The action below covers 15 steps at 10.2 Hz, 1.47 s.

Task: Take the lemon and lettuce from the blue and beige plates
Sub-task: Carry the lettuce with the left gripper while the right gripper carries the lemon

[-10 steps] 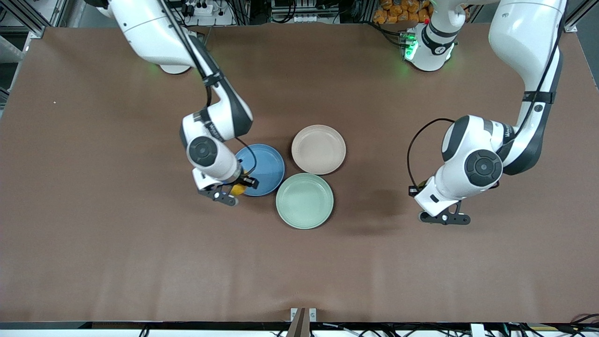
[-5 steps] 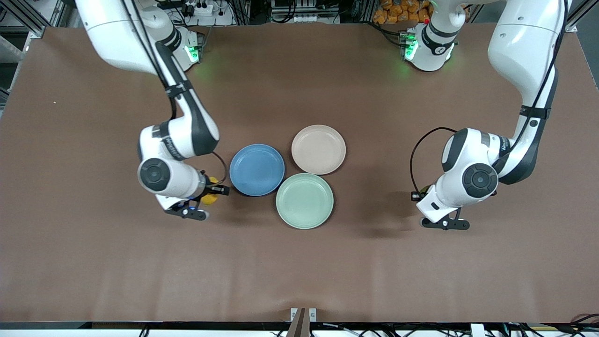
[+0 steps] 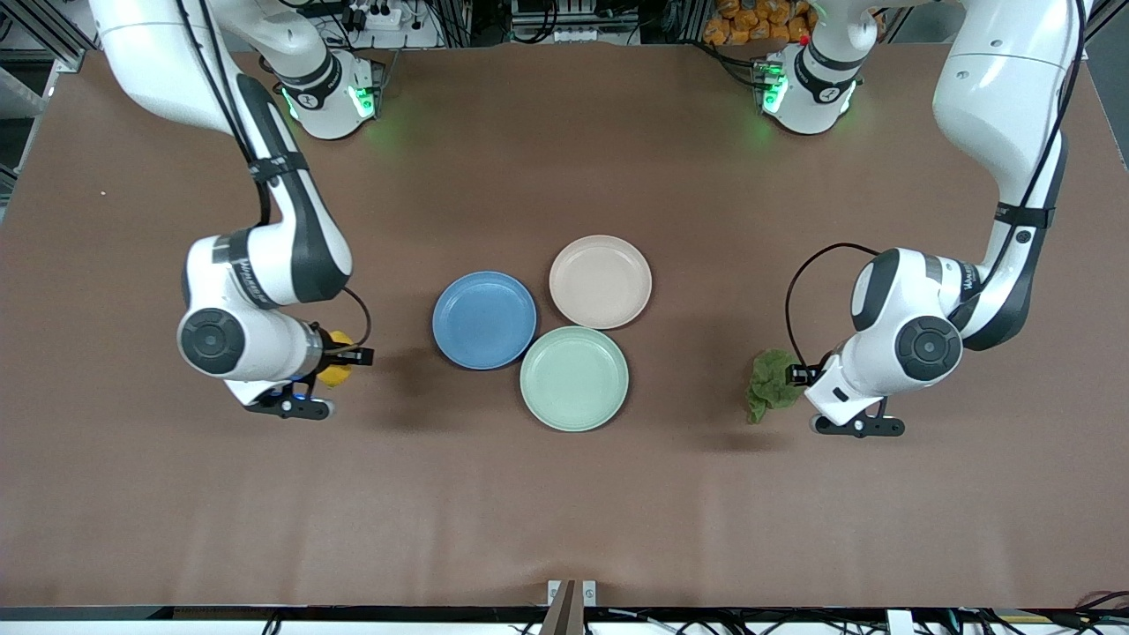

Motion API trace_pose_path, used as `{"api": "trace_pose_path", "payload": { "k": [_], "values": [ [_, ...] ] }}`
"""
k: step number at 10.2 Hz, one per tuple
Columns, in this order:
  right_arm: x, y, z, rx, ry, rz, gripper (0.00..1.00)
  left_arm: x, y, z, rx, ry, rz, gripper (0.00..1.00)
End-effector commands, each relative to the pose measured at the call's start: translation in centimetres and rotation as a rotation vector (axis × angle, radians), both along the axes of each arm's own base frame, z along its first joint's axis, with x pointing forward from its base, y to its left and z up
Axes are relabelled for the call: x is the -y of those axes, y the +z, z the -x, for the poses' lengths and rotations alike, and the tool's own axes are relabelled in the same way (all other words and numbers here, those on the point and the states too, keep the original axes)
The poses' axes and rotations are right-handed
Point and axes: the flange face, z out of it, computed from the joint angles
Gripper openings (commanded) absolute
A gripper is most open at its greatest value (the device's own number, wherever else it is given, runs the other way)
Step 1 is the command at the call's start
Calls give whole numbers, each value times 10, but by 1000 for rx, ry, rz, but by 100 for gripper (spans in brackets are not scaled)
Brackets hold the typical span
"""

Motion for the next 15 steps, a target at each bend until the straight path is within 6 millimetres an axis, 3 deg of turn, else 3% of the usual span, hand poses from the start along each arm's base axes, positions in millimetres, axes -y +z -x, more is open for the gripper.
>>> {"api": "trace_pose_path", "payload": {
  "k": [1,4,5,7,12,15],
  "values": [
    [18,18,3,1,51,-5,43,3,0,8,-8,54,17,100],
    [47,36,13,-28,58,-19,43,7,6,19,19,62,15,100],
    [50,37,22,-33,63,-21,43,9,20,18,37,63,17,100],
    [86,36,30,-21,98,-39,43,2,41,19,31,64,4,100],
    [132,-15,67,69,122,-53,43,0,44,18,38,130,-2,100],
    [141,-56,81,141,127,-43,43,1,42,18,35,136,-2,100]
  ]
}}
